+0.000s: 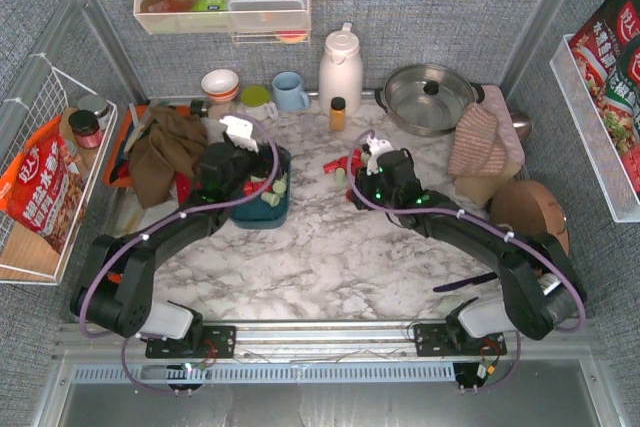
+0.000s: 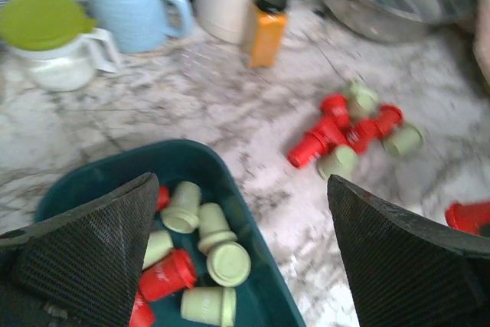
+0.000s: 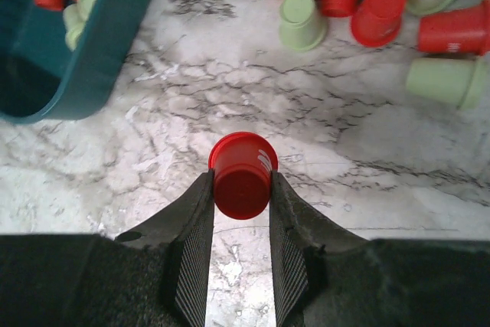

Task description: Mix the coffee capsules in the storage basket

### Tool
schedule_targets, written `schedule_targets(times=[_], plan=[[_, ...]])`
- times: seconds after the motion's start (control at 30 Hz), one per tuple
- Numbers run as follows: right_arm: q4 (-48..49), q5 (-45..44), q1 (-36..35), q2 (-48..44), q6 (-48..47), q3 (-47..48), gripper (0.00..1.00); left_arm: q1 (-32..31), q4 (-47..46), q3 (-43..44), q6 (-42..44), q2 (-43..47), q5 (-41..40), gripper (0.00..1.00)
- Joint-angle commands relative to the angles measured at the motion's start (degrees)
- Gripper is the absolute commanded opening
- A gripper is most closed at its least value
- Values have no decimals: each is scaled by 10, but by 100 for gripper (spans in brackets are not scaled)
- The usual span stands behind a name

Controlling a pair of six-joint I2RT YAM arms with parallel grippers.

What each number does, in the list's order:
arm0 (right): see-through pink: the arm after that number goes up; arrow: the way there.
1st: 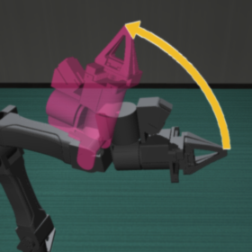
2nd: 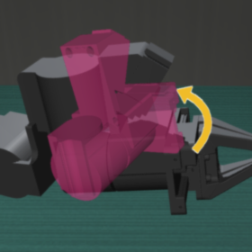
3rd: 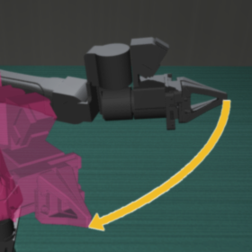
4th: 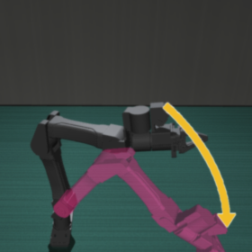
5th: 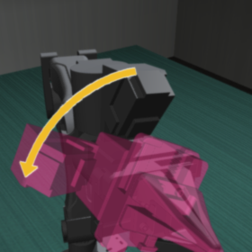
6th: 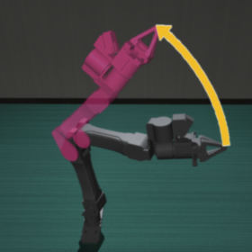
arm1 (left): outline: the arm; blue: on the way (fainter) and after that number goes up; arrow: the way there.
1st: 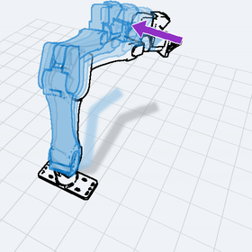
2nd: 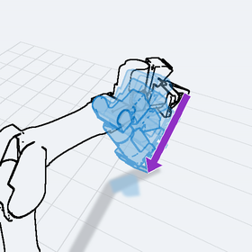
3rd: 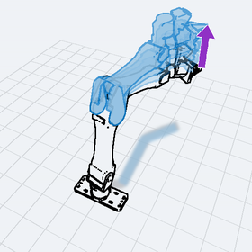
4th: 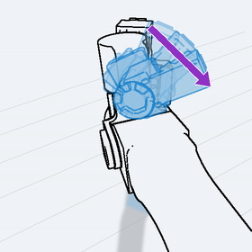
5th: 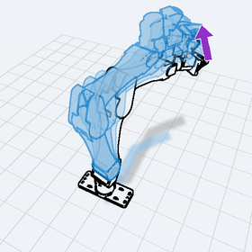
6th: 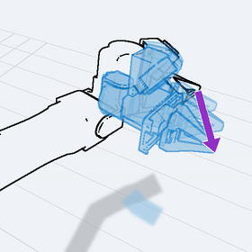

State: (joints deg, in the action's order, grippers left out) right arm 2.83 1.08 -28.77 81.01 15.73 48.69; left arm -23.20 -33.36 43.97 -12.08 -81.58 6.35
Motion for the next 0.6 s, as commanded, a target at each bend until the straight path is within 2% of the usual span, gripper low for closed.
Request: schedule_targets(times=[0.0, 0.17, 0.37, 0.57], plan=[[151, 103, -4, -23, 8, -47, 18, -39, -94, -43, 91, -1, 80, 99], [196, 181, -22, -39, 32, -53, 18, -95, -133, -85, 189, 7, 131, 99], [189, 184, -51, -67, 27, -50, 18, -108, -226, -148, 266, 13, 229, 99], [186, 181, -60, -74, 23, -48, 18, -116, -230, -155, 286, 9, 263, 99]])
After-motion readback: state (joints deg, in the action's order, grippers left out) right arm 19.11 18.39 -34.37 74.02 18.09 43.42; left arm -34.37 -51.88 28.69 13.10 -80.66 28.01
